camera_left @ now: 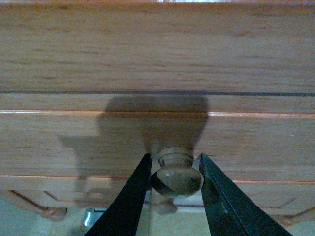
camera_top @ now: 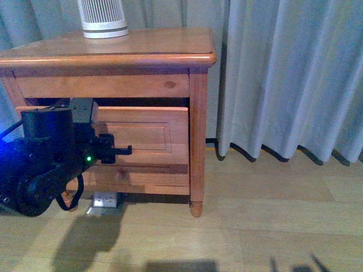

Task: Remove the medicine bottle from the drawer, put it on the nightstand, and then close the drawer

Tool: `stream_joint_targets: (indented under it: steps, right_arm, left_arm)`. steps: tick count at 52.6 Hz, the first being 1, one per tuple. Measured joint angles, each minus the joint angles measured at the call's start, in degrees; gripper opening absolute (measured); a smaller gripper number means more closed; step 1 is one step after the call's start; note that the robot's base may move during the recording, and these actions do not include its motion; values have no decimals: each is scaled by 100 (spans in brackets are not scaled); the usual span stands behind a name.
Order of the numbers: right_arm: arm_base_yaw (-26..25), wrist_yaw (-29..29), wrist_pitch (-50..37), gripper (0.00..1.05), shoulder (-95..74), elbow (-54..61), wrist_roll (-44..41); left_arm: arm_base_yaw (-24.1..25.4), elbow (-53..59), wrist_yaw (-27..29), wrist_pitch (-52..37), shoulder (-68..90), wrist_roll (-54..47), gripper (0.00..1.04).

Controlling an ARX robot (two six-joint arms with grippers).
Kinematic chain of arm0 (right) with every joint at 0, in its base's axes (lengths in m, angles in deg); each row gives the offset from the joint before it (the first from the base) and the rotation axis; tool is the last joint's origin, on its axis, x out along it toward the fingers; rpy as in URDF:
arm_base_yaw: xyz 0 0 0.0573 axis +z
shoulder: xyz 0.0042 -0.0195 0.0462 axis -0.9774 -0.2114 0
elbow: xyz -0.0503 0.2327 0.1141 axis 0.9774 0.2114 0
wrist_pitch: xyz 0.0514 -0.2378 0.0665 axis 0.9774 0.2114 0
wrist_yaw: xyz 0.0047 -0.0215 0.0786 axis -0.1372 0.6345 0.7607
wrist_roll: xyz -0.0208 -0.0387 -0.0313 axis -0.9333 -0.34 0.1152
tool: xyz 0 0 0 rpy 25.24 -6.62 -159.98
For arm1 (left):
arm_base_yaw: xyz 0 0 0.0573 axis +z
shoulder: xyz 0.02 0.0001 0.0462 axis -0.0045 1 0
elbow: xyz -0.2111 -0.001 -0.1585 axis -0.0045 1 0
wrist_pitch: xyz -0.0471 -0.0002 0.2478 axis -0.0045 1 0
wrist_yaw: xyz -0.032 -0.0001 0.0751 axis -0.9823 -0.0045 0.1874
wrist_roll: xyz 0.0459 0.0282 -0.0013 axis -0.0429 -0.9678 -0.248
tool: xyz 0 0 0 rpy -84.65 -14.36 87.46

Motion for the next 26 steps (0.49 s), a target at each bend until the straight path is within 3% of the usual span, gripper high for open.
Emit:
stream_joint_targets:
  steps: [26]
  right_arm:
    - [-2, 0, 0, 98, 0, 0, 0]
  left_arm:
    - [-33, 3001, -31, -1340, -1261, -76, 25]
